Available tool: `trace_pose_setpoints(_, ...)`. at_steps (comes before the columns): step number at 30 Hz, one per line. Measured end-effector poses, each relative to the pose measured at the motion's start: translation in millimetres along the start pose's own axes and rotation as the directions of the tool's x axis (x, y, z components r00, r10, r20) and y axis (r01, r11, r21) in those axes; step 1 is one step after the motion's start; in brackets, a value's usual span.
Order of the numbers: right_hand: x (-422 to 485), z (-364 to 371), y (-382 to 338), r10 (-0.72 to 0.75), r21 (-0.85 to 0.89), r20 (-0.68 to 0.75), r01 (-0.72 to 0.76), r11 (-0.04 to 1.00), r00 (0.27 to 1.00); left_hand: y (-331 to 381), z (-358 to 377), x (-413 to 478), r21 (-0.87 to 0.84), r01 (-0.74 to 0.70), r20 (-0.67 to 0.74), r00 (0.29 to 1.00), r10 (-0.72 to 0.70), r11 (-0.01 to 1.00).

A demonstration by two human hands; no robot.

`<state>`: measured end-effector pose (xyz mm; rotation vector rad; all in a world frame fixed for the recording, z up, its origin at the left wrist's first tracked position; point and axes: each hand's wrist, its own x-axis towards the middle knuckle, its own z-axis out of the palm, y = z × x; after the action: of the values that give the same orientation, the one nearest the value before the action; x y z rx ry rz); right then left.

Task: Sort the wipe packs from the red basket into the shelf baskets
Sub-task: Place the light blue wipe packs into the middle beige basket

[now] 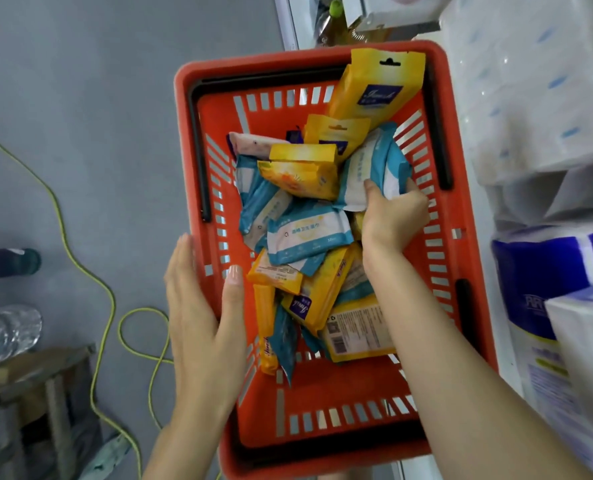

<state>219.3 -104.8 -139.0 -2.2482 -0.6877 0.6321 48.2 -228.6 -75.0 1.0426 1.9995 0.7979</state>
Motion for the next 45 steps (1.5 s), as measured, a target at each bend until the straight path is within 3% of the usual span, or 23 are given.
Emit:
trace_pose_setpoints(3,-3.4,-14.3,1.0,0.041,0.057,0.021,-0.042,0.997,0.999,14.1,5.2,1.7,0.154,-0.246,-0.026,0.967,0.253,0.957)
trace_pose_setpoints(6,-9.5,-25.9,1.1,0.081,0.137,0.026,-0.084,0.987,0.996,28.5,20.8,4.3,0.053,-0.302,0.100,0.950,0.296,0.952)
trace_pose_setpoints(8,-15.2,-33.6,0.6,0.115,0.199,0.024,-0.118,0.973,0.993,38.0,38.4,8.8,-0.027,-0.189,0.228,0.955,0.190,0.982)
trace_pose_setpoints(10,-22.6,-41.6,1.0,0.160,0.277,0.035,-0.164,0.947,0.986,41.0,60.5,18.0,-0.125,0.107,0.378,0.924,-0.052,0.986)
trace_pose_setpoints(12,-31.6,-50.8,2.3,0.210,0.352,0.050,-0.214,0.911,0.976,41.6,82.4,31.0,-0.226,0.447,0.539,0.797,-0.271,0.866)
trace_pose_setpoints(13,-36.1,-55.7,3.7,0.236,0.384,0.061,-0.241,0.891,0.970,41.2,91.6,36.1,-0.260,0.546,0.594,0.741,-0.314,0.797)
trace_pose_setpoints(18,-54.4,-83.0,9.6,0.332,0.483,0.189,-0.382,0.788,0.924,54.3,108.1,46.0,-0.341,0.600,0.700,0.676,-0.231,0.724)
trace_pose_setpoints(22,-57.1,-111.2,11.2,0.339,0.502,0.273,-0.434,0.748,0.900,63.8,98.3,32.6,-0.418,0.582,0.718,0.682,-0.139,0.697)
trace_pose_setpoints(26,-60.2,-150.5,0.2,0.318,0.489,0.352,-0.463,0.739,0.880,82.3,65.5,15.4,-0.479,0.538,0.654,0.746,-0.127,0.694)
trace_pose_setpoints(29,-70.0,-186.6,-21.1,0.232,0.482,0.412,-0.427,0.765,0.881,106.4,33.9,-1.4,-0.521,0.470,0.582,0.806,-0.107,0.712)
trace_pose_setpoints(32,-84.2,-223.7,-46.4,0.174,0.531,0.380,-0.368,0.763,0.908,135.5,6.7,-17.4,-0.529,0.445,0.530,0.838,-0.128,0.723)
trace_pose_setpoints(36,-117.8,-263.4,-79.1,0.120,0.694,0.288,-0.293,0.658,0.950,176.8,-27.1,-32.0,-0.546,0.390,0.602,0.798,0.025,0.741)
trace_pose_setpoints(40,-167.7,-296.1,-103.7,0.094,0.802,0.174,-0.197,0.564,0.980,210.6,-69.4,-51.2,-0.554,0.224,0.612,0.762,0.210,0.802)
trace_pose_setpoints(45,-241.5,-356.1,-131.7,0.079,0.872,0.000,-0.039,0.489,0.997,252.7,-127.2,-110.0,-0.594,0.157,0.645,0.680,0.350,0.789)
